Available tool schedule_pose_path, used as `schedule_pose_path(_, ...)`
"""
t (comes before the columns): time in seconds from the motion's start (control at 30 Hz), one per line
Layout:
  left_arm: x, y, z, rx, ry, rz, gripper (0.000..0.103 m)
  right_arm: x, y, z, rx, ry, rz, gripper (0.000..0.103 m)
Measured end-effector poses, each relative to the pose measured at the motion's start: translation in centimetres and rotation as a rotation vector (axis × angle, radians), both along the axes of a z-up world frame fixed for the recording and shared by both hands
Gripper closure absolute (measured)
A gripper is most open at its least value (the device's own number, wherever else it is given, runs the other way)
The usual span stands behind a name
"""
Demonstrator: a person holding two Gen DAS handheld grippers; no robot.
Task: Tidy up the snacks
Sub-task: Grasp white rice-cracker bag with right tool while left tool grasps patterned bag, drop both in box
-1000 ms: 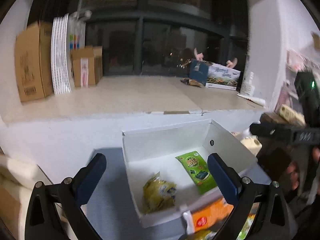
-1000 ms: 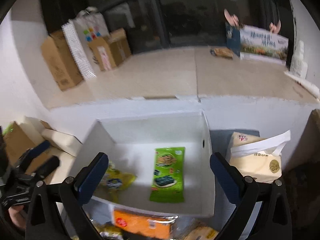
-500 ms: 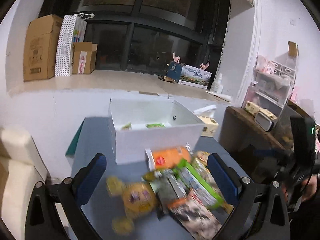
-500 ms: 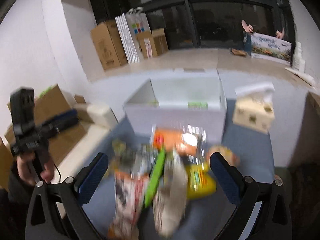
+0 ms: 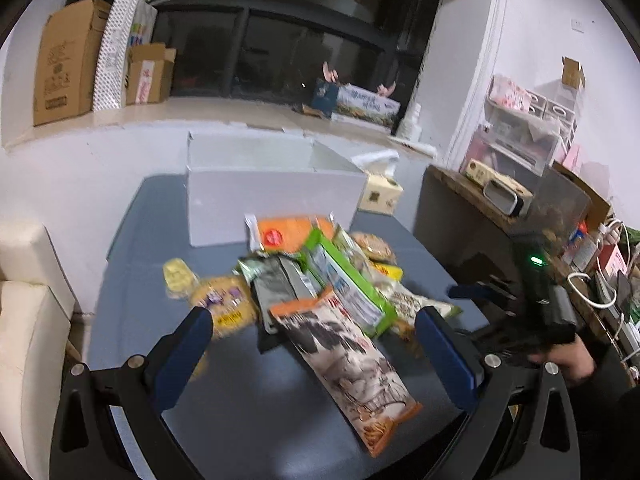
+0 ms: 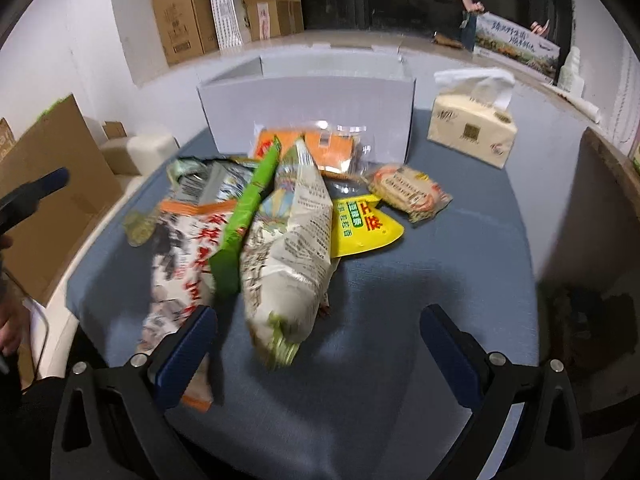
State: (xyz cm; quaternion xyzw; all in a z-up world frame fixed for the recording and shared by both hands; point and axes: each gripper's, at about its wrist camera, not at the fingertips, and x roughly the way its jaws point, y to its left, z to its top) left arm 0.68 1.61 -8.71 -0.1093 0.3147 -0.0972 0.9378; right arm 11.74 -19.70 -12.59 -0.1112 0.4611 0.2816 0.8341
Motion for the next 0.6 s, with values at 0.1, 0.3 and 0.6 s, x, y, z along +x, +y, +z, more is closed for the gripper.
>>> schedule_pose_path(0.1,0.4,-0.5,-0.8,-0.018,0.03,-0.021,0.0,1.3,1.8,-1.3,-0.04,0.003,0.025,0.0)
schedule_pose_path(0.3,1.1,-2.2,-2.2,-0.009,0.089,-0.074,0.0,4.1,3.6,-3.0,0.031,0.106,0.055,0.048)
schedule_pose_path(0.6,2.4,-3.2,-3.7,-0.058,0.159,-0.142,0.0,2.5,-0.5,-0.2,0.166,0.079,0.016,0.072)
